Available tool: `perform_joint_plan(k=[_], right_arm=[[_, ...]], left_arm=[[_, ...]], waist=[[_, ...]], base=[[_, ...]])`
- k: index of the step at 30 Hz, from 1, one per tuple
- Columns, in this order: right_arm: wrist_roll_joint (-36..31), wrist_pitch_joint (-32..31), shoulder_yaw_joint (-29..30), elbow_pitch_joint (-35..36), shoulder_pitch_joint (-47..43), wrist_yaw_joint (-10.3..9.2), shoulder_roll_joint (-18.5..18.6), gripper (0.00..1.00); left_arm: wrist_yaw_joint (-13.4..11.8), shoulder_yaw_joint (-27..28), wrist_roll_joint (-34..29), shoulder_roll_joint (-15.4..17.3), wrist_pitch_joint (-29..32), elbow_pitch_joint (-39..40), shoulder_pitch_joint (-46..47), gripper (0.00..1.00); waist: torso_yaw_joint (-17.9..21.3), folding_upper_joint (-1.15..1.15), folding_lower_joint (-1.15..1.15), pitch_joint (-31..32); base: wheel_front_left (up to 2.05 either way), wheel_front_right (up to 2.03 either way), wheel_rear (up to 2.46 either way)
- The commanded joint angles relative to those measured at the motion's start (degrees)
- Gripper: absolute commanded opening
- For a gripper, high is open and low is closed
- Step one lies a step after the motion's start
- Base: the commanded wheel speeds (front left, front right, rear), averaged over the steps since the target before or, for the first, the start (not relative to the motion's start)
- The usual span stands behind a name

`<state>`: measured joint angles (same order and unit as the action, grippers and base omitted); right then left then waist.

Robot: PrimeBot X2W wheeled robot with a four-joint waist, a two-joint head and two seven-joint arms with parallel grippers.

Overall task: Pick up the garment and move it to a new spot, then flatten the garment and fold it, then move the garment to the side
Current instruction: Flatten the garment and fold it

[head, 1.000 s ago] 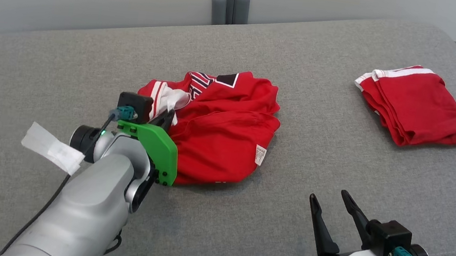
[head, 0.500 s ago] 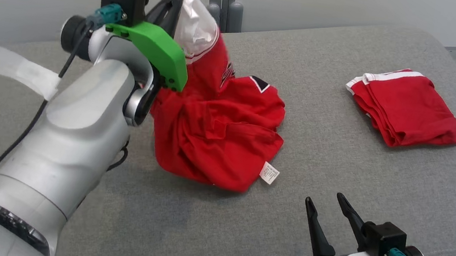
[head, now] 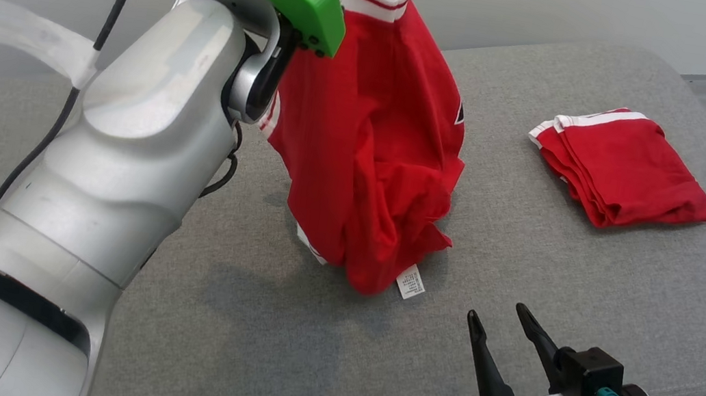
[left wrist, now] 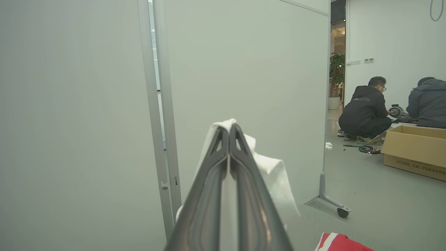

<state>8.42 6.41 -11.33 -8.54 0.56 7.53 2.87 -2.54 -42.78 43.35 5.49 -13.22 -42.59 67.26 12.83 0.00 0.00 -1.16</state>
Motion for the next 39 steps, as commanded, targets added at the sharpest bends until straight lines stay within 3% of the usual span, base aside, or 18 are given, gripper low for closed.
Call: perform_joint_plan(k=[1,7,12,20,28,39], right_arm=[[0.19,0.16,-0.15,0.15,-0.09,-0.09,0.05,1.0],[0.47,0.49,-0.3,-0.26,0.06,-0.09,0.05,1.0],[0.73,0.87,0.11,-0.44,0.11,-0.09,0.05,1.0],[0.64,1.3,1.56,-0.16,0.21,-0.09,0.04,1.0],[-0.17,0.81,2.65,0.52,-0.34,-0.09,0.05,1.0],[-0.26,-0.05,2.42,1.2,-0.89,-0.09,0.06,1.0]], left_arm=[[-0.34,0.44,0.31,-0.3,-0.55,0.75,1.37,0.0],[-1.93,3.84,0.58,-1.04,-1.67,4.4,4.35,0.0],[-2.73,8.0,1.35,-1.48,-1.98,8.0,1.48,0.0],[-3.81,12.24,0.6,2.34,-2.01,10.07,-10.07,0.0],[-6.93,17.29,0.24,6.91,-2.02,17.15,-26.31,0.0],[-10.55,17.6,2.45,10.83,-0.78,22.49,-44.72,0.0]], waist=[[0.1,0.0,0.0,0.01],[0.53,0.0,0.0,-0.04],[-0.11,0.0,0.0,-0.51],[-3.11,0.0,0.0,-1.77],[-7.4,0.0,0.0,-2.06],[-11.04,0.0,0.0,-1.11]], base=[[0.0,0.0,0.0],[0.0,0.0,0.0],[0.0,0.0,0.0],[0.0,0.0,0.0],[0.0,0.0,0.0],[0.0,0.0,0.0]])
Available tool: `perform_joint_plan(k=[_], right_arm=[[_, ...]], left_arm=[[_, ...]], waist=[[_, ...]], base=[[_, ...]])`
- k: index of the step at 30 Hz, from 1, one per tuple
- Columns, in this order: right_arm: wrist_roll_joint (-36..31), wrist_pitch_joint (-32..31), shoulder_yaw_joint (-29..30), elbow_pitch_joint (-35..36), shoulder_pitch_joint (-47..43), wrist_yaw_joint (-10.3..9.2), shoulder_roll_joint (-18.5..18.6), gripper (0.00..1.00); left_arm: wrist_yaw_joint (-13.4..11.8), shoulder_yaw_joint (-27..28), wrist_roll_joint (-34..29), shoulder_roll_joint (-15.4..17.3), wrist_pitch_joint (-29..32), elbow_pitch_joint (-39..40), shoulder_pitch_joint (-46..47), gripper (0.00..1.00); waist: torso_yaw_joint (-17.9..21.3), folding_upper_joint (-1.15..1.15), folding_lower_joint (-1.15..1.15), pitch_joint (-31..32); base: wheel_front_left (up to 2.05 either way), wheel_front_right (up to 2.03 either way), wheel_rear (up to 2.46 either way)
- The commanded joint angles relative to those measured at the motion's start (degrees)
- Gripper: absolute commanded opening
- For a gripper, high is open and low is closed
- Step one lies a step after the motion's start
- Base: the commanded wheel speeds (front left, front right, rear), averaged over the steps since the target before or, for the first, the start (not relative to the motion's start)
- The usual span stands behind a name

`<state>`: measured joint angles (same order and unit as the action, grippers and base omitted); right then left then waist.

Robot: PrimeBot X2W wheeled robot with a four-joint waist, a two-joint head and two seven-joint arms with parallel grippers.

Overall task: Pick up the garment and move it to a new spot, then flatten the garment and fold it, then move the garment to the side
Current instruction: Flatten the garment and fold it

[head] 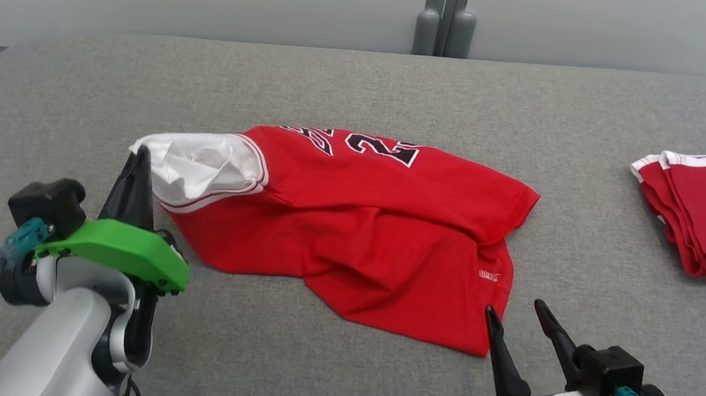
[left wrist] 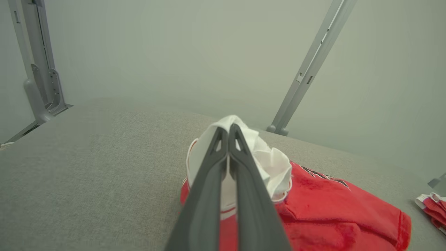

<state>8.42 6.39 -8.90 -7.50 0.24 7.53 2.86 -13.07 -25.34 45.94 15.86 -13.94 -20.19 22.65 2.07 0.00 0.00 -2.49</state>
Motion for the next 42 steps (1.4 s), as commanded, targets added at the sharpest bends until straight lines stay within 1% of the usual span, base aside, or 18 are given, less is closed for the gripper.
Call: perform_joint_plan(k=[1,3,9,18,23,24,25,26,32,35,38,42], right_arm=[[-0.23,-0.09,0.0,0.16,-0.64,-0.09,0.07,1.0],[-0.2,-0.17,-0.06,0.2,-0.82,-0.09,0.07,1.0],[-0.19,-0.21,0.2,0.35,-1.08,-0.09,0.07,1.0],[-0.72,-0.55,0.39,0.47,-1.5,-0.09,0.07,1.0],[-0.94,-0.81,0.54,0.7,-2.06,-0.09,0.07,1.0],[-0.98,-0.91,0.55,0.75,-2.19,-0.09,0.07,1.0],[-1.05,-0.98,0.53,0.78,-2.23,-0.09,0.07,1.0],[-1.11,-1.08,0.47,0.81,-2.23,-0.09,0.07,1.0],[-1.4,-1.7,0.34,0.94,-2.17,-0.09,0.07,1.0],[-1.27,-2.16,0.65,0.97,-2.31,-0.09,0.07,1.0],[-1.03,-3.07,1.3,0.91,-2.26,-0.09,0.07,1.0],[1.11,-6.56,3.07,-0.05,-1.25,-0.09,0.08,1.0]], left_arm=[[-0.24,0.25,0.3,0.5,0.02,0.51,-1.36,0.0],[-0.98,0.54,0.54,0.87,-0.08,1.13,-3.52,0.0],[-2.1,0.29,1.41,1.24,-0.05,2.24,-9.52,0.0],[-3.21,-2.97,1.1,0.67,1.6,1.24,-16.78,0.0],[-3.6,-4.64,0.28,1.17,1.95,-0.49,-19.54,0.0],[-3.14,-5.22,0.06,1.33,2.24,-0.97,-19.87,0.06],[-2.89,-5.63,-0.1,1.38,2.57,-1.39,-20.06,0.86],[-2.47,-5.86,-0.21,1.35,2.42,-1.58,-20.01,1.0],[-0.79,-6.57,-0.96,1.12,1.04,-1.89,-19.44,1.0],[-0.22,-5.96,-1.62,1.13,0.0,-1.31,-19.29,1.0],[0.02,-4.2,-3.4,0.81,-1.02,0.57,-19.69,1.0],[1.03,-0.01,-9.2,0.0,-1.27,6.58,-21.24,1.0]], waist=[[-0.42,0.0,0.0,0.29],[-0.64,0.0,0.0,0.45],[-1.15,0.0,0.0,0.86],[-1.77,0.0,0.0,1.57],[-2.08,0.0,0.0,2.11],[-2.13,0.0,0.0,2.24],[-2.19,0.0,0.0,2.38],[-2.25,0.0,0.0,2.52],[-2.69,0.0,0.0,3.17],[-2.84,0.0,0.0,3.38],[-3.08,0.0,0.0,3.63],[-3.5,0.0,0.0,3.74]], base=[[0.0,0.0,0.0],[0.0,0.0,0.0],[0.0,0.0,0.0],[0.0,0.0,0.0],[0.0,0.0,0.0],[0.0,0.0,0.0],[0.0,0.0,0.0],[0.0,0.0,0.0],[0.0,0.0,0.0],[0.0,0.0,0.0],[0.0,0.0,0.0],[0.0,0.0,0.0]])
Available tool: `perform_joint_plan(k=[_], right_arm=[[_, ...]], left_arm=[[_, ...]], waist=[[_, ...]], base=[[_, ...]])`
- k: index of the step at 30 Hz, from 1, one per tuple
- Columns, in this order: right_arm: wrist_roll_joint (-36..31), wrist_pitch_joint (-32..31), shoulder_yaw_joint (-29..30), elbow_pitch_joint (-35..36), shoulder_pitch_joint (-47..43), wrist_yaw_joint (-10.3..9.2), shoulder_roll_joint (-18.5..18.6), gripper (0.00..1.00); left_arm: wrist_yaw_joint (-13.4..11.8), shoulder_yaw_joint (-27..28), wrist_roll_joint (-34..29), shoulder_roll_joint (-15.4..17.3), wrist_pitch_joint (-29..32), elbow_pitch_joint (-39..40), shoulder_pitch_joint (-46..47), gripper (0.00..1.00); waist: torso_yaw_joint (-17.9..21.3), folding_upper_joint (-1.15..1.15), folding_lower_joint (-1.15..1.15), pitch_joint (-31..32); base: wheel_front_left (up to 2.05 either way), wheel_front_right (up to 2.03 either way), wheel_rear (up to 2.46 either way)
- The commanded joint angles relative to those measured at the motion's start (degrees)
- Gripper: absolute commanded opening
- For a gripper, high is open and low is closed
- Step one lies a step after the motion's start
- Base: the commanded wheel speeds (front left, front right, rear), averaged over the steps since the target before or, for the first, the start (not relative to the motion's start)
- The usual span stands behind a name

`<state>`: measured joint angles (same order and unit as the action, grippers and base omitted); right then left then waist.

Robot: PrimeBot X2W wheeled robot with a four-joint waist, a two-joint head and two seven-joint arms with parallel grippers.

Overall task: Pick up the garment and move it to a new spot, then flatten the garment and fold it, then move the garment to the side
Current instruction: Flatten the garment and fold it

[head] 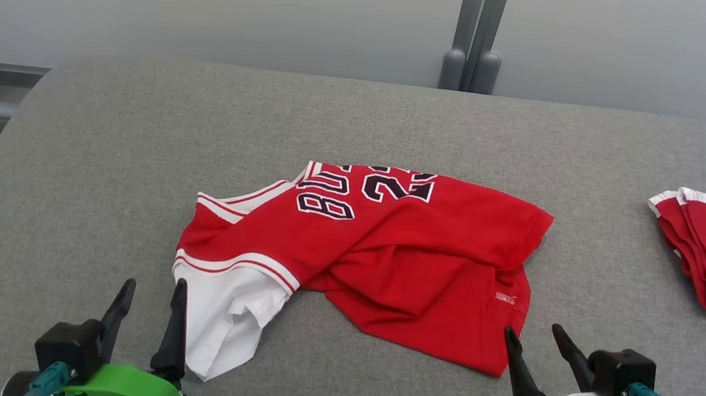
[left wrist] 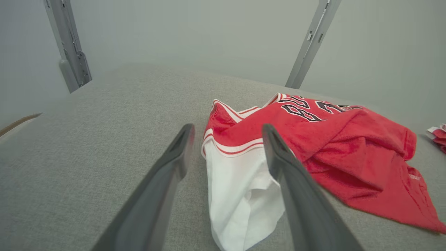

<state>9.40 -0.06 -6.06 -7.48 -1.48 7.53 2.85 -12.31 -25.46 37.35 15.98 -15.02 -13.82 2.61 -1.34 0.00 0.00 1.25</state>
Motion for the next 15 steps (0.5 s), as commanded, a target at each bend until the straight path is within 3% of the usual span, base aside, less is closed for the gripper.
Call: perform_joint_plan(k=[1,7,15], right_arm=[[0.37,-1.08,0.77,-0.33,1.06,-0.09,0.08,1.0],[3.58,-7.23,3.44,-3.9,4.74,-0.09,0.06,1.0],[4.15,-14.93,6.64,-13.16,10.86,-0.09,0.12,1.0]], left_arm=[[0.72,1.33,-2.27,-0.45,-0.17,1.8,-2.02,1.0],[4.4,7.02,-10.93,-3.14,-0.17,9.27,-5.64,1.0],[8.07,9.29,-18.5,-5.89,-0.15,11.67,-8.75,1.0]], waist=[[-0.19,0.0,0.0,0.0],[-1.07,0.0,0.0,-0.18],[-3.29,0.0,0.0,-0.97]], base=[[0.0,0.0,0.0],[0.0,0.0,0.0],[0.0,0.0,0.0]])
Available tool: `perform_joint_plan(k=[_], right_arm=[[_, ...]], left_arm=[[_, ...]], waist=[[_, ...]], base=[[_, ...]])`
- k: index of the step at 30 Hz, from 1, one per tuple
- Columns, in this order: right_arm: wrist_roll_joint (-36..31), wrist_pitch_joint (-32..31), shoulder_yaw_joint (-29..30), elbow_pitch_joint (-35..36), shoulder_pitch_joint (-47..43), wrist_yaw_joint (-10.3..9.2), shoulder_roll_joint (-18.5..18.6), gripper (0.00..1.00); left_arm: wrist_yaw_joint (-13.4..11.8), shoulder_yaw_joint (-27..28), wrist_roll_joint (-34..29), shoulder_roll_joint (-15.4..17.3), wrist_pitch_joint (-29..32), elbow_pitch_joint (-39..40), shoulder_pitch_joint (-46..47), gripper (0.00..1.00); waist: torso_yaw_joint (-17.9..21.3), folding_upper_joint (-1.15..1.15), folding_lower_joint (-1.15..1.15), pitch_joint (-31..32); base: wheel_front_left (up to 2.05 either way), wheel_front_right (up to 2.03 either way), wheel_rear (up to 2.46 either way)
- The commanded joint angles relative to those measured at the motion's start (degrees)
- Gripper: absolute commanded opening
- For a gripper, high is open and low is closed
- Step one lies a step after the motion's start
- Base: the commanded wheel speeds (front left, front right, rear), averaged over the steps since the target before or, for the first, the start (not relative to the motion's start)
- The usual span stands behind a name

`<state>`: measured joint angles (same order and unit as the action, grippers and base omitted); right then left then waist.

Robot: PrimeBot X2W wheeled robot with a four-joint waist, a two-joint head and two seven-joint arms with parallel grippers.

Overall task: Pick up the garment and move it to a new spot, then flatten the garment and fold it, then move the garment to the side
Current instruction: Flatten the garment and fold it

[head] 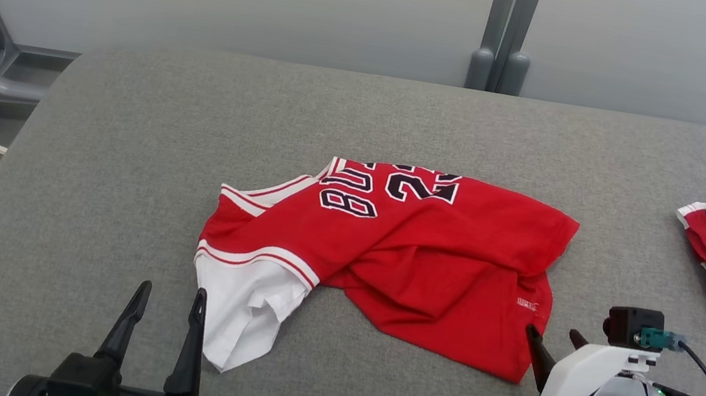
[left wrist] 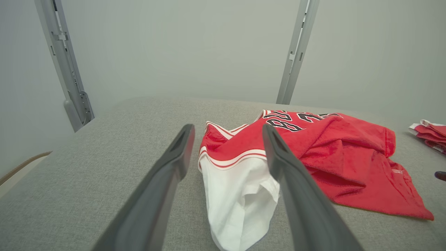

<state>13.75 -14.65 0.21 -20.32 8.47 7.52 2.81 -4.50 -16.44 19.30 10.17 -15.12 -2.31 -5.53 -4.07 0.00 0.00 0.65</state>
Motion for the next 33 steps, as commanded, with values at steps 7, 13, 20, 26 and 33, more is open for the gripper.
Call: perform_joint_plan(k=[7,13,20,26,33], right_arm=[[0.78,-0.94,0.97,-8.46,7.25,-0.07,0.14,1.0],[-0.91,0.57,2.27,-15.67,12.61,-0.07,0.17,1.0],[-2.52,2.73,3.71,-23.7,17.62,-0.07,0.17,1.0],[-2.81,4.23,3.6,-27.96,19.82,-0.07,0.18,0.95],[-3.84,7.23,2.78,-31.2,21.61,-0.07,0.17,0.11]], left_arm=[[2.7,0.81,-3.6,-1.54,-0.05,0.24,-0.62,1.0],[4.53,0.96,-5.32,-2.63,-0.05,-0.01,0.18,1.0],[6.3,0.59,-6.62,-3.86,-0.05,-0.94,1.19,1.0],[6.98,1.19,-7.11,-4.58,-0.05,-1.56,1.48,1.0],[7.67,2.39,-7.62,-5.32,-0.06,-2.06,1.67,1.0]], waist=[[-2.99,0.0,0.0,-1.86],[-4.63,0.0,0.0,-3.15],[-6.17,0.0,0.0,-4.51],[-6.66,0.0,0.0,-5.21],[-6.42,0.0,0.0,-5.57]], base=[[0.0,0.0,0.0],[0.0,0.0,0.0],[0.0,0.0,0.0],[0.0,0.0,0.0],[0.0,0.0,0.0]])
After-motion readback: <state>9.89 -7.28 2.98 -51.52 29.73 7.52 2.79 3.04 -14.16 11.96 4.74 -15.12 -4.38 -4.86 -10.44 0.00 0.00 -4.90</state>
